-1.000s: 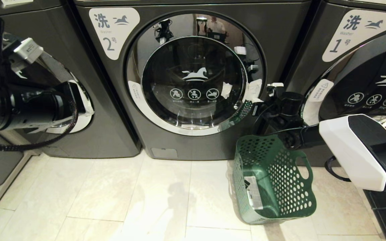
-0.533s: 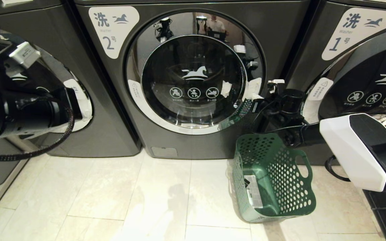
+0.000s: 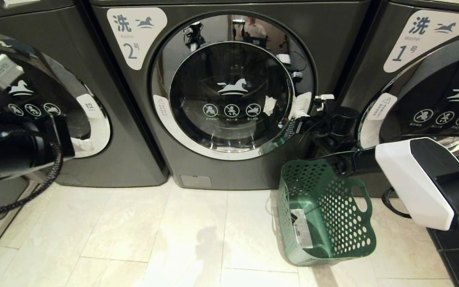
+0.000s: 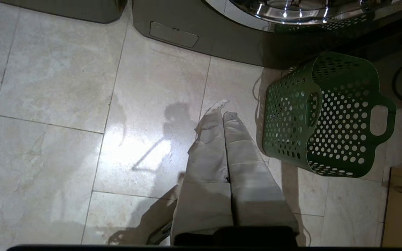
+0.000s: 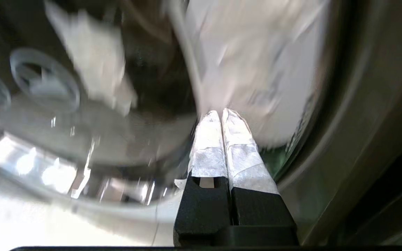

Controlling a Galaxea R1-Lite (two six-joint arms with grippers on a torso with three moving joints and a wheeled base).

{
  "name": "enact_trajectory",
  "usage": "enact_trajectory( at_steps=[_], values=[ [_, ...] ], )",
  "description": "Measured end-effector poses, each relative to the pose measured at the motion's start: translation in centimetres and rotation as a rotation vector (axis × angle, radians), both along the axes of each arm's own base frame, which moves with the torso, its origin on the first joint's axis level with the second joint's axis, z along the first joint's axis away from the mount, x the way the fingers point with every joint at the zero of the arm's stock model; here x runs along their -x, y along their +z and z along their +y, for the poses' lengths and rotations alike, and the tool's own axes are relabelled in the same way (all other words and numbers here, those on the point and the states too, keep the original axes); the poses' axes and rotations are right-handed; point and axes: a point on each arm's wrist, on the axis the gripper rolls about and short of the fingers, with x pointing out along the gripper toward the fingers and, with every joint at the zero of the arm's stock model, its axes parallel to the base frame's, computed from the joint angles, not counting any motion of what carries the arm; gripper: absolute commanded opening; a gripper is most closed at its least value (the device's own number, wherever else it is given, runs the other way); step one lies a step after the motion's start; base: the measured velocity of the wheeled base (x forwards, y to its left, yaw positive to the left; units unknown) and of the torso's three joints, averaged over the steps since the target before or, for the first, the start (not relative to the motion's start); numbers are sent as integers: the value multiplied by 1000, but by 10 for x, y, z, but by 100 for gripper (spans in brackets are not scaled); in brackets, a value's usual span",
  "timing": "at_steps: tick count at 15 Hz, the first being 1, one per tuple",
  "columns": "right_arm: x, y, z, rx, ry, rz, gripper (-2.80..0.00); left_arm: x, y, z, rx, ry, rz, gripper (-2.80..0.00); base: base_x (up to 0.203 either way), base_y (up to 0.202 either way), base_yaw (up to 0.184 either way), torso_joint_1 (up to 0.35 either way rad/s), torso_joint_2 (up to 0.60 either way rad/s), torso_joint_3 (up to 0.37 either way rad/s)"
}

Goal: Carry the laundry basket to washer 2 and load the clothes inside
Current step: Press the washing machine switch

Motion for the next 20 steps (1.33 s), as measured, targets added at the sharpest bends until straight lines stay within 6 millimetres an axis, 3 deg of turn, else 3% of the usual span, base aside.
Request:
enact_trajectory(
  at_steps=[3,5,9,11,13,16,20],
  values=[
    [31,9,-4,31,10,154,-280,13,2,5,-8,-6,5,-280,0,0,0,0,0,0],
    [76,31,-9,55,31,272,-280,23,-4,9,-28,-7,65,-280,0,0,0,0,0,0],
    [201,65,-31,94,50,458,-280,44,-40,17,-69,-7,177,-280,0,0,0,0,0,0],
    [269,71,-45,117,53,497,-280,59,-61,23,-76,-1,196,-280,0,0,0,0,0,0],
    [326,59,-67,172,16,522,-280,73,-72,30,-68,10,146,-280,0,0,0,0,0,0],
    [384,43,-108,243,-184,458,-280,87,-81,48,-91,160,106,-280,0,0,0,0,0,0],
    [453,-8,-113,269,-288,449,-280,115,-122,61,-234,210,139,-280,0,0,0,0,0,0]
  ],
)
